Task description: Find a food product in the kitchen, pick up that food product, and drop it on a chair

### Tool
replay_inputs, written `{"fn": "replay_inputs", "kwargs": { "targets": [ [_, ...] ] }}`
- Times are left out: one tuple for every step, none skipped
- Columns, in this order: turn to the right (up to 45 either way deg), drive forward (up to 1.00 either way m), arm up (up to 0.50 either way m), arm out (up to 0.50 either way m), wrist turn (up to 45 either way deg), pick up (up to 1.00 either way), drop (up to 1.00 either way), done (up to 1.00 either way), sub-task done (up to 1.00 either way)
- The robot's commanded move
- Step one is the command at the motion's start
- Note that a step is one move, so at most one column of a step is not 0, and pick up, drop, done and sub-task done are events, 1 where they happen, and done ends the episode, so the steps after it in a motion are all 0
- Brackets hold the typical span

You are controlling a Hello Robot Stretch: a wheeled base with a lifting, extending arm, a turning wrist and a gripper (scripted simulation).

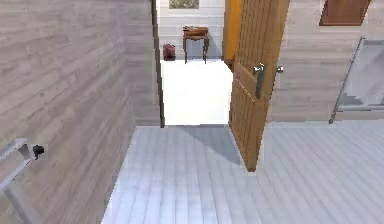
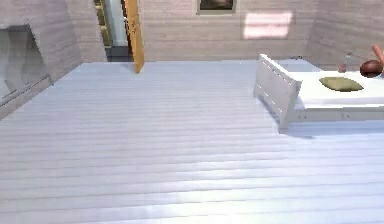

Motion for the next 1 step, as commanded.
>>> {"fn": "replay_inputs", "kwargs": {
  "targets": [
    [0.0, 1.0, 0.0, 0.0, 0.0, 0.0, 0.0, 0.0, 0.0]
  ]
}}
